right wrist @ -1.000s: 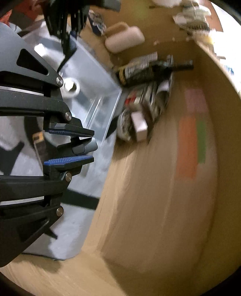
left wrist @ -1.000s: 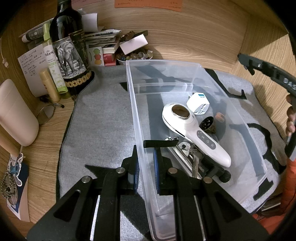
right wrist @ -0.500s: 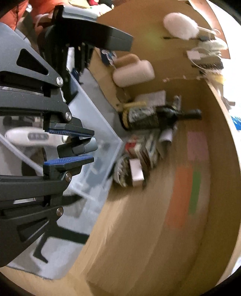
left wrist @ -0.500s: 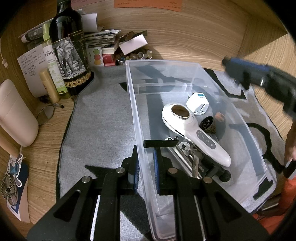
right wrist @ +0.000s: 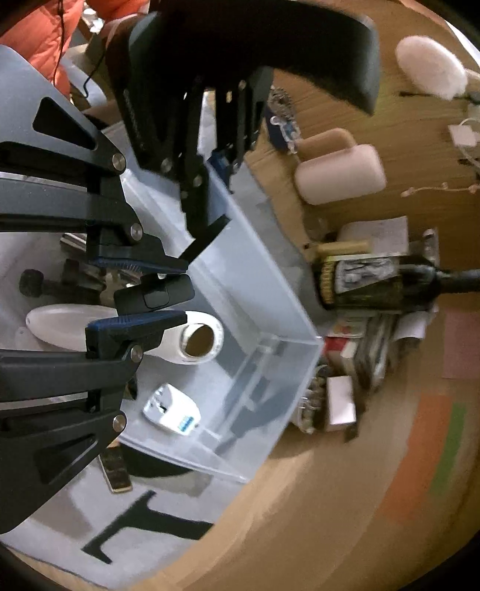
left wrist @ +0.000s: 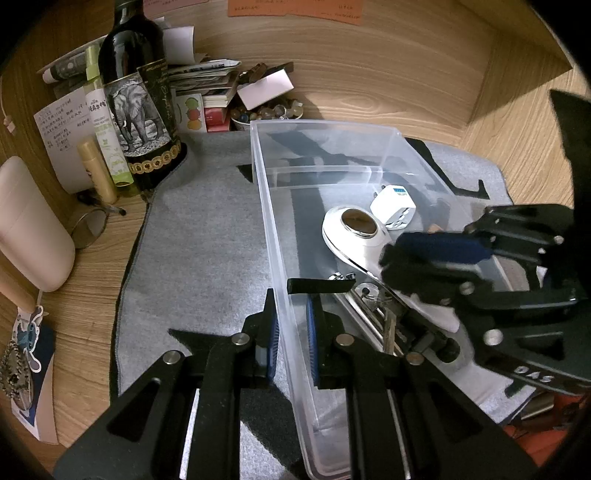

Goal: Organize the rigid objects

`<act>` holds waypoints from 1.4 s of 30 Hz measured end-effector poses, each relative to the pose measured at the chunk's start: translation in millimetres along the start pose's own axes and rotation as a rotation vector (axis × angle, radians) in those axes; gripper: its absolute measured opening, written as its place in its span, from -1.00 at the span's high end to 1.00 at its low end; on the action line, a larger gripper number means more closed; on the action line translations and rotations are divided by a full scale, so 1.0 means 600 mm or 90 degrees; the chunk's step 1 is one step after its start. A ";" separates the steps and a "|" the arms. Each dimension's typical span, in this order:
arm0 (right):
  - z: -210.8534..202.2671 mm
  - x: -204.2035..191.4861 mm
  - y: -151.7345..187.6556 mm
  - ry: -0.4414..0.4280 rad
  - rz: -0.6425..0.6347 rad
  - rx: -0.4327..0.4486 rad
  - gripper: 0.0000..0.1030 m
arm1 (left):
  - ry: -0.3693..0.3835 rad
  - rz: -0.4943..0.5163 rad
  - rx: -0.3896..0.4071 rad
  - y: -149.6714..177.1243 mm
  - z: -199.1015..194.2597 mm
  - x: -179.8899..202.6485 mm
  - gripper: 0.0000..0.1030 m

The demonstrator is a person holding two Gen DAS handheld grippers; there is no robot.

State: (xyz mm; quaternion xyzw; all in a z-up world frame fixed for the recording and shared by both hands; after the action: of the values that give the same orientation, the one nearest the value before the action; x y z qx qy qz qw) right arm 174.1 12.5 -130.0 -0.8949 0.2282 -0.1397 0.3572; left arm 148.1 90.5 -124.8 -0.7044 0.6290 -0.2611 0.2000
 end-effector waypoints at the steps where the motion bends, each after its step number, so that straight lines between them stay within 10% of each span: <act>1: 0.005 0.000 0.003 -0.001 0.002 -0.010 0.64 | 0.000 0.000 0.000 0.000 0.000 0.000 0.77; 9: 0.013 0.006 0.011 0.005 0.010 -0.032 0.63 | -0.001 0.000 0.000 0.000 0.000 0.000 0.77; 14: 0.001 0.012 0.005 0.014 0.017 -0.013 0.19 | -0.001 0.000 0.000 0.000 0.000 0.000 0.77; 30: -0.105 0.149 -0.009 0.130 0.102 0.084 0.13 | 0.000 0.000 0.000 0.001 0.000 0.000 0.77; 42: -0.041 0.232 0.091 0.152 0.170 -0.021 -0.31 | -0.002 0.001 -0.001 0.001 0.000 -0.001 0.77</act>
State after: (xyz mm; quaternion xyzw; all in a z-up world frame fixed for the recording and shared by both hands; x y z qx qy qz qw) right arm 266.6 -107.4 -138.8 -0.8395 0.3880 -0.1924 0.3282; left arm 147.7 91.0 -125.2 -0.7044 0.6295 -0.2590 0.2009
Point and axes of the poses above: each gripper's, at about its wrist camera, not at the fingertips, and z roughly the way its jaws point, x to its right, y to its underside, the point moved 8 cm from there along z, roughly the way its jaws point, and after that the axes turned 4 degrees about -z, right-handed, at the moved point
